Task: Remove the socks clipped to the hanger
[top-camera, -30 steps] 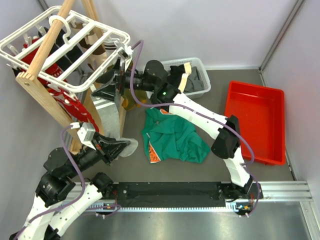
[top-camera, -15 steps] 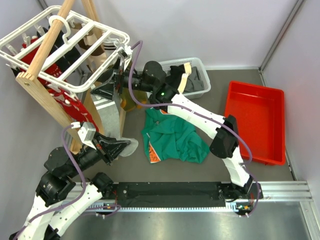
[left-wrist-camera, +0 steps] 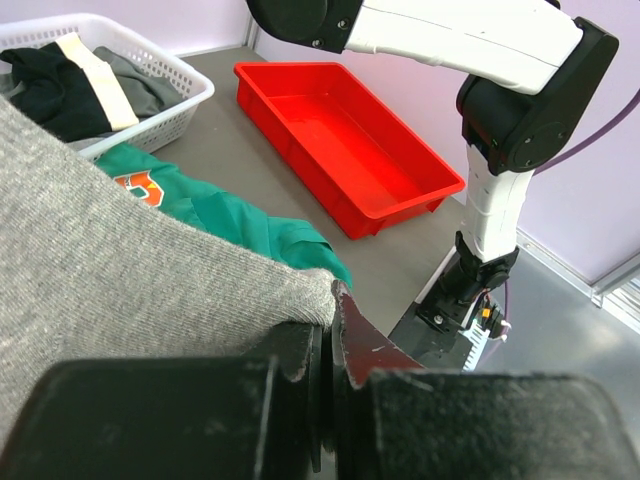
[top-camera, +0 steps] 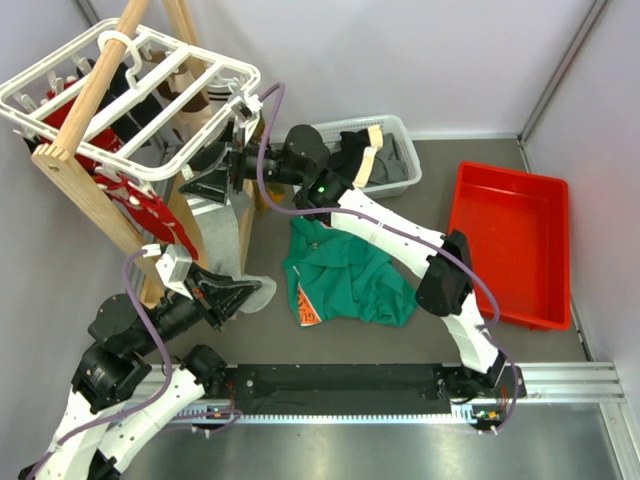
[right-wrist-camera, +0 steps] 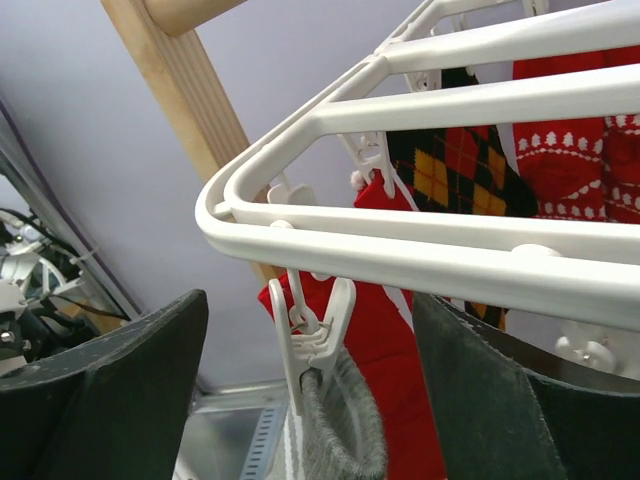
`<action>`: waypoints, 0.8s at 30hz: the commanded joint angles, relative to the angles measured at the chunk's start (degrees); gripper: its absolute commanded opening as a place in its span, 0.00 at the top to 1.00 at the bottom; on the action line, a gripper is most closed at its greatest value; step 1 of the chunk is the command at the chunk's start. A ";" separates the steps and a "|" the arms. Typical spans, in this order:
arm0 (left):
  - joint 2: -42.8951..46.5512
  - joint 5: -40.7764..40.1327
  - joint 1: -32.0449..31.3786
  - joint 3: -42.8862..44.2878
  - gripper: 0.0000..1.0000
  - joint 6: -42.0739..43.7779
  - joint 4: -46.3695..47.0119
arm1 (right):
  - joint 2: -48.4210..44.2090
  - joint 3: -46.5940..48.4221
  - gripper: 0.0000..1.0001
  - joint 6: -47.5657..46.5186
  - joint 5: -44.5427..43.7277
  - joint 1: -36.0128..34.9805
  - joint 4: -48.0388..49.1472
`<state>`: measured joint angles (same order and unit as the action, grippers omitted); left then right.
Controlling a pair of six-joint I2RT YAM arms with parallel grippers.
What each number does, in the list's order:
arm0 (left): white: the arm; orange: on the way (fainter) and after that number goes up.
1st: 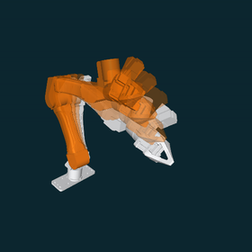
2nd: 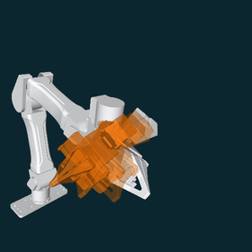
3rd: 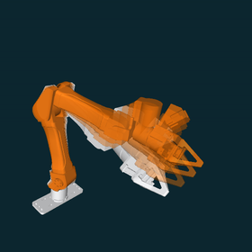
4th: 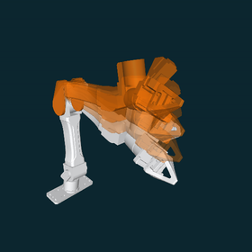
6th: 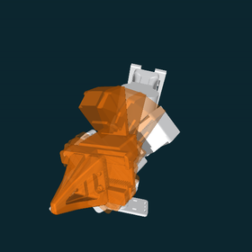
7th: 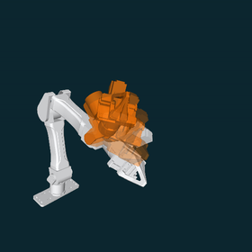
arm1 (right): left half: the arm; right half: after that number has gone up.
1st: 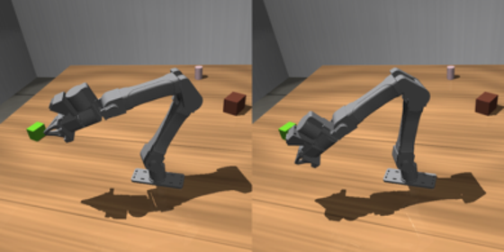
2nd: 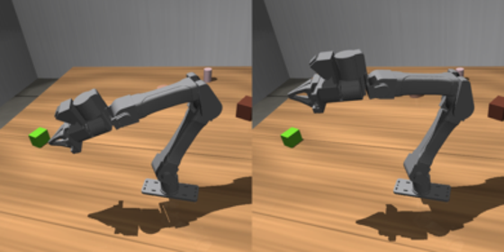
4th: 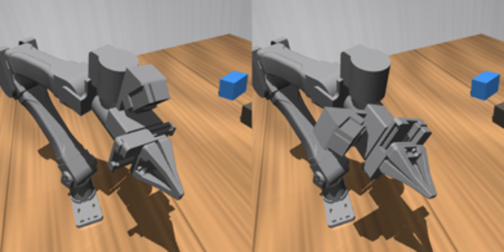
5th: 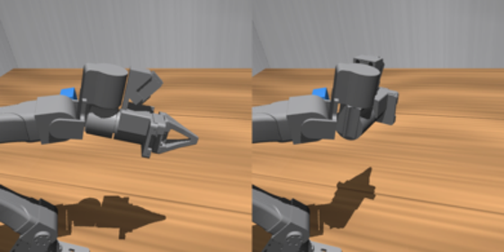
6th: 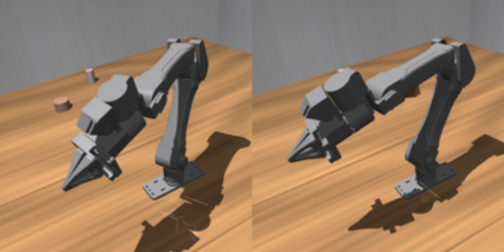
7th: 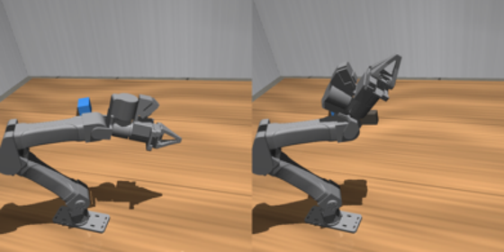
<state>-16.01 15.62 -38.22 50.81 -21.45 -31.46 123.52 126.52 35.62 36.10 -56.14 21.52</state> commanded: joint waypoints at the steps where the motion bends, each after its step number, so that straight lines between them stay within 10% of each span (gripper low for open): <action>1: -0.07 0.47 -0.10 1.31 1.00 0.80 1.93 | 0.49 3.12 0.15 0.42 1.18 -0.73 0.46; 16: -0.07 0.03 -0.10 1.23 1.00 0.80 1.49 | 0.49 2.42 0.57 4.45 -0.24 -0.73 5.37; 21: 0.54 -0.32 -0.10 0.61 1.00 0.62 1.05 | 0.84 2.33 0.37 7.10 -0.68 -0.73 8.01; 24: 0.81 -0.59 -0.10 0.43 1.00 0.62 1.14 | 0.75 2.33 0.44 7.89 -0.85 -0.73 8.54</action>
<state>-15.90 15.49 -38.22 50.81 -21.08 -31.51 123.76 126.54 41.32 35.75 -56.21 25.80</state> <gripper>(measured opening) 0.034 0.609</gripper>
